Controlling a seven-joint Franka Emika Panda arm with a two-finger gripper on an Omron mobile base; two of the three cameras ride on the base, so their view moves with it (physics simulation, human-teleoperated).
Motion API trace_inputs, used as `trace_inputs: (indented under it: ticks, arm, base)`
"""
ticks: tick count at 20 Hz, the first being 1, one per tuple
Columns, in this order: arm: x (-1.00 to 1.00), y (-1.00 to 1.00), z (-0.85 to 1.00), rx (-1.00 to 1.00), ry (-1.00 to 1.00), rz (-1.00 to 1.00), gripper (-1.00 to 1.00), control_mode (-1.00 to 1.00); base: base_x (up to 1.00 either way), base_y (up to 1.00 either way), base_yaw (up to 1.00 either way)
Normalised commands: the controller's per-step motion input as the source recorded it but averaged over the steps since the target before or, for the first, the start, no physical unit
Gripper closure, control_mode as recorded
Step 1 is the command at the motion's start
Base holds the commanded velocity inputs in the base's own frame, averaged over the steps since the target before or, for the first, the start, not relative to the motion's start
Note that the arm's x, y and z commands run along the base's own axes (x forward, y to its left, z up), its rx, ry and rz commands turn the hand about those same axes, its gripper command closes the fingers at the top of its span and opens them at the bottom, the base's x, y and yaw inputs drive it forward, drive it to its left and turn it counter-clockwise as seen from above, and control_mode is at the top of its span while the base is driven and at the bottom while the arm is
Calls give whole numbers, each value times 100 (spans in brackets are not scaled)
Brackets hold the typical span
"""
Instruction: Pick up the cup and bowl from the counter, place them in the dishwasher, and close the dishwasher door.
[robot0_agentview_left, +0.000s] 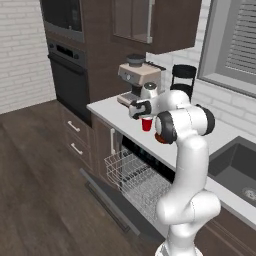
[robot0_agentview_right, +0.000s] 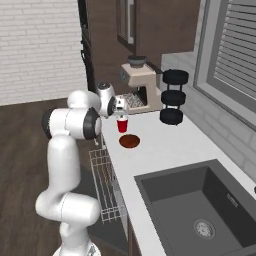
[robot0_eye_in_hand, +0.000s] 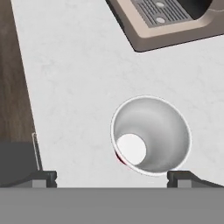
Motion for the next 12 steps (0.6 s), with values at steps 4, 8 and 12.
trace_inputs:
  ticks: [4, 8, 12]
  arm:
    - [45, 0, -27, 0, 0, 0, -100, -100]
    - [48, 0, -23, 0, 0, 0, -100, -100]
    - [48, -1, -29, 0, 0, 0, -100, -100]
  base:
    - [0, 0, 0]
    - [0, 0, 0]
    - [0, 0, 0]
